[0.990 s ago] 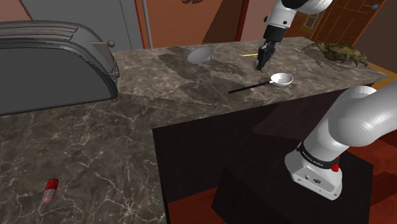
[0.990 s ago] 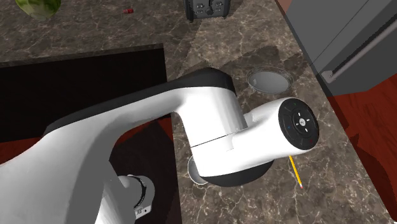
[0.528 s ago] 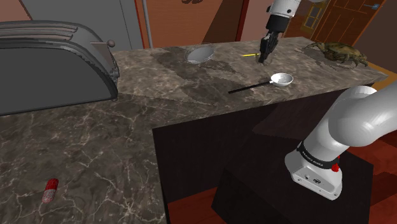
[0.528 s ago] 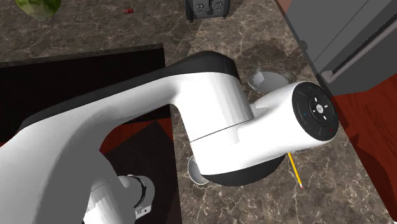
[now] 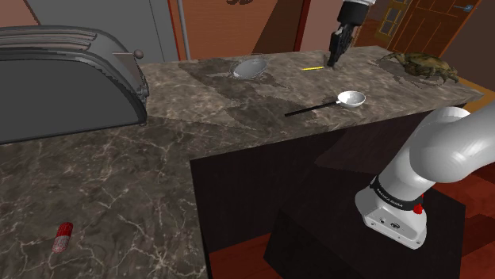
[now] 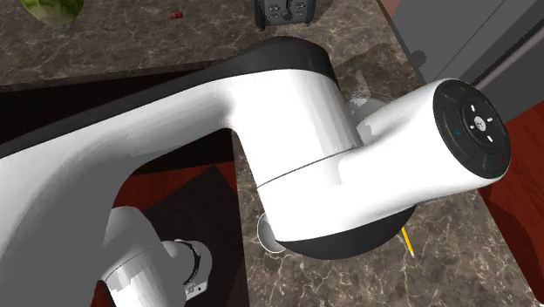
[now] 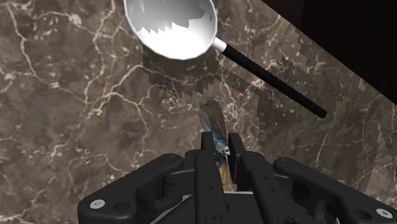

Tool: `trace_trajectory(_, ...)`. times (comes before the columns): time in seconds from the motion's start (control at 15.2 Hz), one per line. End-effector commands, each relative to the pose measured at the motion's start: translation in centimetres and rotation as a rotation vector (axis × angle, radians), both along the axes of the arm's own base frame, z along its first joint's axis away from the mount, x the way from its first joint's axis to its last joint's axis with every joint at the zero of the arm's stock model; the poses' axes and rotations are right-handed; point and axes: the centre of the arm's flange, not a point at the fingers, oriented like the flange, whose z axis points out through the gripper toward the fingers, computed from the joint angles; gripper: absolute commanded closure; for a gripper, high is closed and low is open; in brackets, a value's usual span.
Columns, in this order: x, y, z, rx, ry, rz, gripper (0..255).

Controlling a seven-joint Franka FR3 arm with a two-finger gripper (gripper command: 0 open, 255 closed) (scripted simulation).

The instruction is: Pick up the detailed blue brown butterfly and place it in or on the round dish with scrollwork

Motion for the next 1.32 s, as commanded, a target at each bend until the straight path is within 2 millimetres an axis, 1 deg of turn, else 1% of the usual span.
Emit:
trace_trajectory(0.0,0.1,0.1,1.1,0.000,0.000,0.000,255)
trace_trajectory(0.07,0.1,0.1,1.5,0.000,0.000,0.000,255)
trace_trajectory(1.25,23.4,5.0,2.0,0.000,0.000,0.000,255)
